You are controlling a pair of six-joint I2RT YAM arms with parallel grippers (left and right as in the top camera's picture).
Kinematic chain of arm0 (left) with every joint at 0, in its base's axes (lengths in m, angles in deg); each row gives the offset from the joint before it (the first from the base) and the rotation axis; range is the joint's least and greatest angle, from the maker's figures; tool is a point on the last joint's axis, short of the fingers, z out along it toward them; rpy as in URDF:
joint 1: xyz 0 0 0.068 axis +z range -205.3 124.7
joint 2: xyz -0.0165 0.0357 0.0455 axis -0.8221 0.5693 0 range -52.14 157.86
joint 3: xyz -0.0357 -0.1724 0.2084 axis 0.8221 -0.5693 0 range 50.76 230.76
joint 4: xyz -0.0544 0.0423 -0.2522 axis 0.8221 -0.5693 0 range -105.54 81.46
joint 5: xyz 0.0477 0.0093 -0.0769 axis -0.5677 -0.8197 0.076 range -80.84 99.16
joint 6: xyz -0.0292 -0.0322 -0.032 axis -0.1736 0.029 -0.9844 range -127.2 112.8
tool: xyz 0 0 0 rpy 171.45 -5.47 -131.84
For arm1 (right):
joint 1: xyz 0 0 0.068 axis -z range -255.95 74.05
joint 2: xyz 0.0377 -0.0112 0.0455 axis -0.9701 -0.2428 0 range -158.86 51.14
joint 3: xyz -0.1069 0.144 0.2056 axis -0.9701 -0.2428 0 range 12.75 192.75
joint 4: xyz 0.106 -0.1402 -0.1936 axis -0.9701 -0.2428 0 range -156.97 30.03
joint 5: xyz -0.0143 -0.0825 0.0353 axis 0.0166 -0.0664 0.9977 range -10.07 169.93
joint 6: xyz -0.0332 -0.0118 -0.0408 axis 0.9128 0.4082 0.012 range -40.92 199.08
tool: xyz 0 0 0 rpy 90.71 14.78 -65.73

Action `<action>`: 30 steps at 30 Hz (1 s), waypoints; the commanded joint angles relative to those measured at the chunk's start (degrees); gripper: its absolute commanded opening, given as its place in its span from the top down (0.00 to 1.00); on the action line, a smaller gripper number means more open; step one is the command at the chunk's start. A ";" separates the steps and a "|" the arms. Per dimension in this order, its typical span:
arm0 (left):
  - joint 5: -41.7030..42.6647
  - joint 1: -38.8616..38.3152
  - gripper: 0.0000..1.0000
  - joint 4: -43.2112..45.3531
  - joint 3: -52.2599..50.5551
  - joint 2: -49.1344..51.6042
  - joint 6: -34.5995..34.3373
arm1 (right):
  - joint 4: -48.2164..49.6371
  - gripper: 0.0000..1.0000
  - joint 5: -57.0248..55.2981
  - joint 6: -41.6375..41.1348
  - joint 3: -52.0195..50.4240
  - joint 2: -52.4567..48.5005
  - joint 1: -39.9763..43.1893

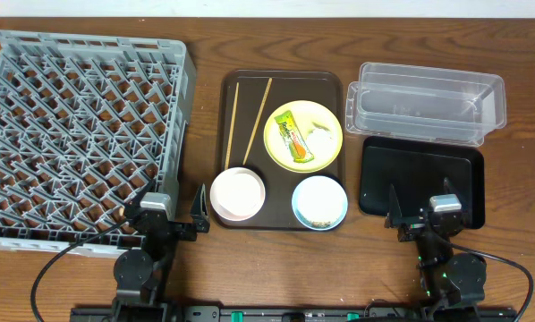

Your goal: Sort waste into correct bins and load items into the dishwasher

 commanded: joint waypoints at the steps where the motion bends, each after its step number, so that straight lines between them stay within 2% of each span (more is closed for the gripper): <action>1: 0.37 0.24 0.02 -1.95 -0.96 -0.04 0.26 | -0.20 0.01 -0.17 0.50 -0.09 0.13 0.37; 28: -0.94 0.24 0.02 -1.99 -0.96 -0.04 0.94 | 0.90 0.01 0.02 0.48 -0.09 0.13 0.37; 30: -0.90 0.24 0.02 0.00 -0.96 -0.04 0.90 | 1.22 0.01 1.46 -0.85 -0.09 0.13 0.37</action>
